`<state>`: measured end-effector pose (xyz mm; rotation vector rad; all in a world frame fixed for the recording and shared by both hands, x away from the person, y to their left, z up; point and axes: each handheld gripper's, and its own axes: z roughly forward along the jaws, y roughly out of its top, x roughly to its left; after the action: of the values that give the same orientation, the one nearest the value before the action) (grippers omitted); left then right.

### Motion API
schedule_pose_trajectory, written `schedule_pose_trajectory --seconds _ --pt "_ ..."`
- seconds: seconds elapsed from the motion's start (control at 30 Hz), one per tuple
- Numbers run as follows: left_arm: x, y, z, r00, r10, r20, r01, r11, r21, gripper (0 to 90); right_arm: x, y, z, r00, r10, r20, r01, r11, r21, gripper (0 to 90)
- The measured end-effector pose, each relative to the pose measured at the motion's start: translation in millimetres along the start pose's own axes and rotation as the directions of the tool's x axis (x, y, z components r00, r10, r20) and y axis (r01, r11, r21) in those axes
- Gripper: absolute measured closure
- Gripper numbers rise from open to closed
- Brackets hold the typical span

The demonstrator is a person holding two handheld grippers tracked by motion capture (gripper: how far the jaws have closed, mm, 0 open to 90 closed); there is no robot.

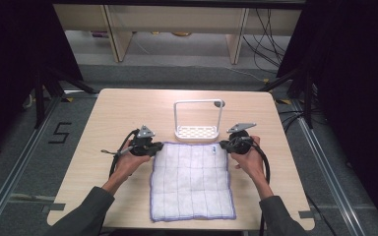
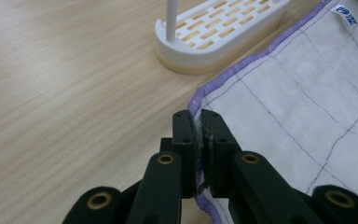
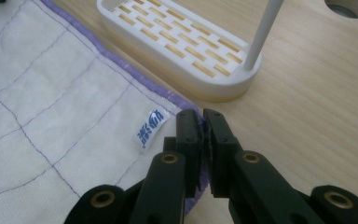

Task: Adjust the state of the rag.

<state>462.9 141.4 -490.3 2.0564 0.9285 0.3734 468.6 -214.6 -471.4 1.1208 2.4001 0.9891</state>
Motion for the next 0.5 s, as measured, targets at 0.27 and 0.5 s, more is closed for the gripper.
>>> schedule_pose_trajectory --seconds 0.27,0.5 --pt "-0.1 1.8 -1.2 1.0 -0.007 -0.005 0.007 0.9999 -0.014 83.9 -1.0 6.7 -8.0 0.9999 0.01 -0.013 -0.01 1.0 -0.007 85.7" --pt "0.3 4.7 -4.0 0.9999 -0.006 0.01 0.007 0.9997 -0.024 83.8 -2.1 8.4 -9.6 0.9998 0.011 -0.014 -0.011 1.0 -0.016 85.8"
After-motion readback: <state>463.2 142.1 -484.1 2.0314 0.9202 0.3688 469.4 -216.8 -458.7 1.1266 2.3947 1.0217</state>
